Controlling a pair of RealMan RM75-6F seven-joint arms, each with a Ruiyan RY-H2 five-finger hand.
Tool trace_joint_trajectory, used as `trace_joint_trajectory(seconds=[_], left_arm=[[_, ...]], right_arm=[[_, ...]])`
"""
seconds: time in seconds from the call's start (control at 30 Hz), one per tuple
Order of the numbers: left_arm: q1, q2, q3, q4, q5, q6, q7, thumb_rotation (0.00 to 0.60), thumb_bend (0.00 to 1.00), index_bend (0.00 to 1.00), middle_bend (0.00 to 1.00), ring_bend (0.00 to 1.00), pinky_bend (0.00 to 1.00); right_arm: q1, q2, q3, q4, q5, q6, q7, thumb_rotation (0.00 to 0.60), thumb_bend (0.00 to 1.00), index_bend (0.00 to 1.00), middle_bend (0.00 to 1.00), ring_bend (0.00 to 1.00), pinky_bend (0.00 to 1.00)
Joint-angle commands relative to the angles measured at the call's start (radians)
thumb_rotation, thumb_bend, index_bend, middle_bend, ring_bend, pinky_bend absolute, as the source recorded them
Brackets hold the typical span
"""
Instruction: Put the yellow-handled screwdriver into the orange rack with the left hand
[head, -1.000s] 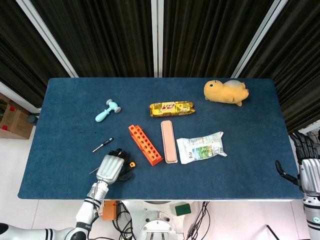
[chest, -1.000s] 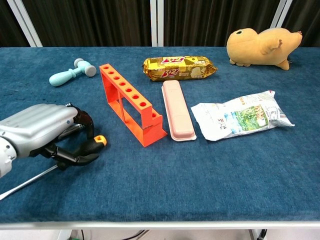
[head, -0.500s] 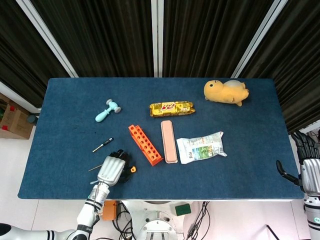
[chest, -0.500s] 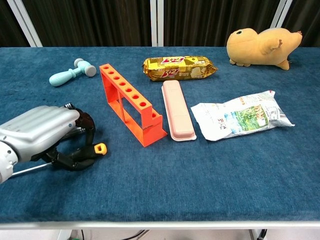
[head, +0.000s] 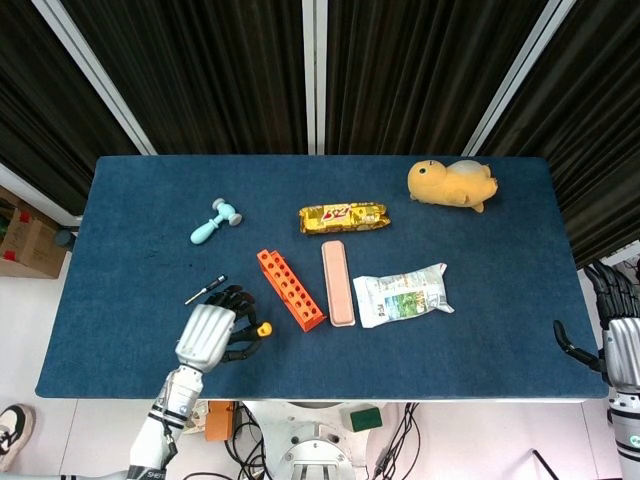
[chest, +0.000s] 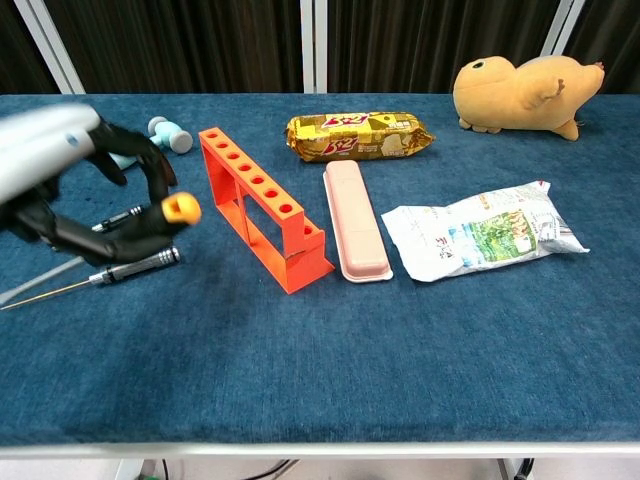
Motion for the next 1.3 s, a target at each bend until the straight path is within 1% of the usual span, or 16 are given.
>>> trace_joint_trajectory(seconds=[0.03,0.13,0.2,0.27,0.33,0.43,0.53,0.67,0.73,0.9,1.03,1.2,1.3], left_arm=[[0.011,0.12,-0.073,-0.093,0.021,0.016,-0.19,0.57,0.34,0.63,0.31,0.18,0.29],[0.011,0.183,-0.123,-0.107,0.007,0.013,-0.298,0.589,0.35,0.64,0.32,0.18,0.29],[0.01,0.21,-0.157,-0.113,-0.007,0.01,-0.373,0.6,0.36,0.64,0.32,0.18,0.29],[0.007,0.228,-0.194,-0.117,-0.015,-0.004,-0.506,0.6,0.36,0.64,0.32,0.18,0.29],[0.001,0.233,-0.221,-0.109,-0.012,-0.027,-0.651,0.6,0.36,0.65,0.31,0.18,0.29],[-0.011,0.218,-0.247,-0.076,0.004,-0.052,-0.824,0.6,0.36,0.67,0.31,0.18,0.28],[-0.029,0.17,-0.275,-0.033,0.009,-0.047,-0.924,0.6,0.36,0.68,0.31,0.18,0.28],[-0.059,0.103,-0.305,0.001,-0.014,-0.044,-0.968,0.6,0.36,0.68,0.31,0.18,0.27],[-0.079,0.059,-0.318,0.034,-0.009,-0.038,-0.987,0.6,0.36,0.68,0.31,0.18,0.27],[-0.129,-0.039,-0.339,0.108,-0.023,-0.042,-0.996,0.6,0.36,0.68,0.31,0.18,0.26],[-0.182,-0.104,-0.369,0.148,-0.077,-0.078,-0.984,0.6,0.36,0.68,0.31,0.18,0.26],[-0.233,-0.163,-0.396,0.218,-0.101,-0.096,-0.967,0.6,0.37,0.68,0.31,0.18,0.26],[-0.237,-0.173,-0.404,0.24,-0.119,-0.099,-0.979,0.6,0.37,0.68,0.31,0.18,0.26]], right_arm=[[-0.001,0.001,-0.001,0.0,-0.003,0.003,0.002,0.6,0.36,0.0,0.0,0.0,0.0],[-0.002,0.0,-0.001,0.001,-0.007,0.009,0.006,0.6,0.36,0.0,0.0,0.0,0.0],[-0.003,0.0,-0.001,0.003,-0.01,0.014,0.012,0.6,0.36,0.0,0.0,0.0,0.0],[-0.005,0.0,0.0,0.006,-0.014,0.022,0.022,0.6,0.36,0.0,0.0,0.0,0.0],[-0.005,0.002,0.001,0.01,-0.016,0.026,0.027,0.6,0.36,0.0,0.0,0.0,0.0],[-0.004,0.002,0.001,0.018,-0.018,0.025,0.033,0.6,0.36,0.0,0.0,0.0,0.0],[-0.002,0.003,-0.001,0.02,-0.018,0.02,0.034,0.6,0.36,0.0,0.0,0.0,0.0],[0.0,0.003,-0.004,0.021,-0.02,0.015,0.034,0.6,0.36,0.0,0.0,0.0,0.0],[0.002,0.004,-0.003,0.021,-0.018,0.011,0.034,0.6,0.36,0.0,0.0,0.0,0.0],[0.005,0.006,-0.003,0.021,-0.013,0.002,0.037,0.6,0.36,0.0,0.0,0.0,0.0],[0.009,0.009,-0.008,0.027,-0.018,-0.007,0.033,0.6,0.35,0.0,0.0,0.0,0.0],[0.011,0.01,-0.007,0.03,-0.017,-0.009,0.039,0.6,0.35,0.0,0.0,0.0,0.0],[0.012,0.012,-0.004,0.034,-0.013,-0.01,0.048,0.6,0.35,0.0,0.0,0.0,0.0]])
